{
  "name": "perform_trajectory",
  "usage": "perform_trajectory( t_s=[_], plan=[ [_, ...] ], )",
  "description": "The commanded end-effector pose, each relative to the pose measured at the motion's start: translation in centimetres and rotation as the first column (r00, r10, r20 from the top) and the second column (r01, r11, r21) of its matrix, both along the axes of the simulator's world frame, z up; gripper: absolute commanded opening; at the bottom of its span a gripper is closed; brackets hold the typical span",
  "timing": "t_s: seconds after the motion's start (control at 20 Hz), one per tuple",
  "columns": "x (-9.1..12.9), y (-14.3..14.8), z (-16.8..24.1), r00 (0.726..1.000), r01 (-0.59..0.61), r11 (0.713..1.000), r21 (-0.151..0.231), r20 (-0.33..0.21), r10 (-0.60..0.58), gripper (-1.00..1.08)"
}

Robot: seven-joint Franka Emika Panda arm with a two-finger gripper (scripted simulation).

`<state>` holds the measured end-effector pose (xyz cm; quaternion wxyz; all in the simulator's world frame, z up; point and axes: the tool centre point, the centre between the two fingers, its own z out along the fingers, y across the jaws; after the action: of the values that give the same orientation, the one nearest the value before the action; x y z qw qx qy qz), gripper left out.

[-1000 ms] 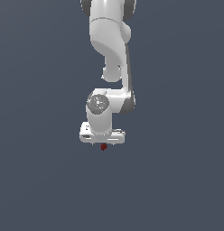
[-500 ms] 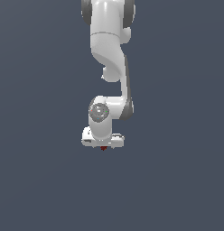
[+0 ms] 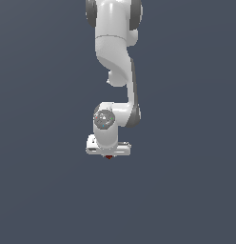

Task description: Pick up the object and move it to a goal position.

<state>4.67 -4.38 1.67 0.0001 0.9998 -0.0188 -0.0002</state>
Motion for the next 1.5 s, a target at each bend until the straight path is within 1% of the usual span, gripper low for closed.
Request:
perform_trajectory(
  t_s=[0.0, 0.35, 0.7, 1.0, 1.45],
  plan=[
    [0.0, 0.0, 0.0, 1.0, 0.0, 1.0, 0.0, 0.0, 0.0, -1.0],
    [-0.2, 0.2, 0.5, 1.0, 0.0, 1.0, 0.0, 0.0, 0.0, -1.0],
    [-1.1, 1.4, 3.0, 1.0, 0.0, 1.0, 0.0, 0.0, 0.0, -1.0],
    [-2.5, 3.2, 6.9, 1.0, 0.0, 1.0, 0.0, 0.0, 0.0, -1.0],
    [-5.4, 7.1, 15.4, 1.0, 0.0, 1.0, -0.001, 0.0, 0.0, -1.0]
  ],
)
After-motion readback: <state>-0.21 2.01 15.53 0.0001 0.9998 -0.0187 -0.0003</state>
